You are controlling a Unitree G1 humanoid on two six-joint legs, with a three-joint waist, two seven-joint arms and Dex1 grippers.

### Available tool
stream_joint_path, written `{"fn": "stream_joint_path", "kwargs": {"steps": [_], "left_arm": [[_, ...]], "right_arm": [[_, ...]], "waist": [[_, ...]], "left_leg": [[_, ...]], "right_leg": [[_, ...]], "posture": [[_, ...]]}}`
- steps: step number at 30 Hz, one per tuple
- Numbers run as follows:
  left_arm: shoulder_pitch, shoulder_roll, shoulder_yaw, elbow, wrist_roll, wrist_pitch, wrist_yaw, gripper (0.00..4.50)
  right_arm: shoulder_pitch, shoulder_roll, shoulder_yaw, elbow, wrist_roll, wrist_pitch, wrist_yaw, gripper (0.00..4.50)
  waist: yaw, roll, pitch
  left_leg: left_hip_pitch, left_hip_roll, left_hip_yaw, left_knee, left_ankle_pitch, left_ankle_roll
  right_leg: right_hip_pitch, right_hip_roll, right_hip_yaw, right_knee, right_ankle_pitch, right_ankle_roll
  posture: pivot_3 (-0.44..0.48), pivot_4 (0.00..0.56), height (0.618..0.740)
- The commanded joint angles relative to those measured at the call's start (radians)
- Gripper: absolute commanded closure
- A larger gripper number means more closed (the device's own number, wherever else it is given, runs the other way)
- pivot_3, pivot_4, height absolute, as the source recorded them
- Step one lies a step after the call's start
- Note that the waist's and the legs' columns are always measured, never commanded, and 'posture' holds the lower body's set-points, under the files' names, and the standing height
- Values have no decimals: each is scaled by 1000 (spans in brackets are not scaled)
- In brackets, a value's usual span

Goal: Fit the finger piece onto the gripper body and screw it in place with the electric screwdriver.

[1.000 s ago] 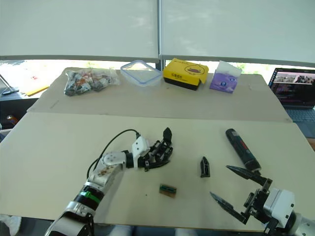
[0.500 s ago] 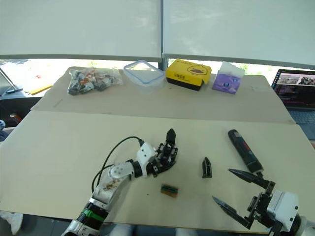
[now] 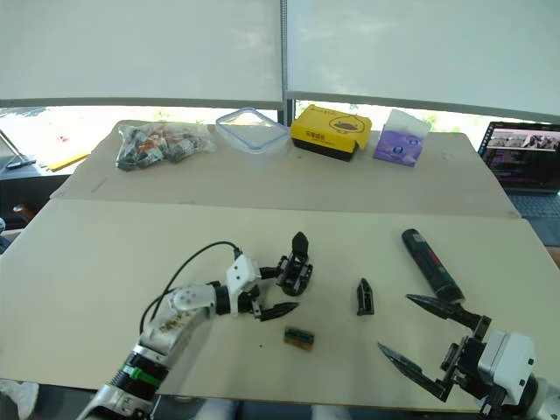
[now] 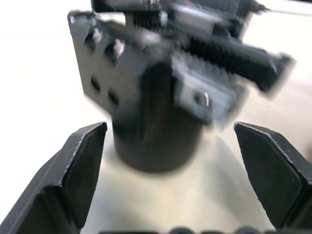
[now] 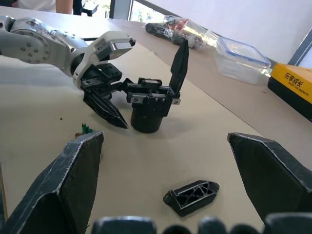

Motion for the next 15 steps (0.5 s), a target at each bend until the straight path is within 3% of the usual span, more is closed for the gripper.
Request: {"fn": "stream_joint_path", "kwargs": {"steps": [1,7,15], "left_arm": [[-86,12,2,106,-7,-66,-94,33],[-194,-25,-22,289,6,-172,-212,33],[-239,-110,-18,367,28,-201,-208,33]], "right_arm": [[-1,-3,-11,-64,12,14,-18,0],[-9,-4,-4,-96,7,41,-48,0],[-28,-6,-6,-80,7,49,-46,0]], "waist": [[2,0,0],[3,0,0],[3,-1,0]], "left_leg": [[0,0,0,0,0,0],[-2,0,0,0,0,0],[-2,0,0,0,0,0]], "right_leg": [[0,0,0,0,0,0],[0,0,0,-1,0,1],[0,0,0,-1,1,3]], "posture": [[0,150,740],[0,150,740],[0,150,740]]}}
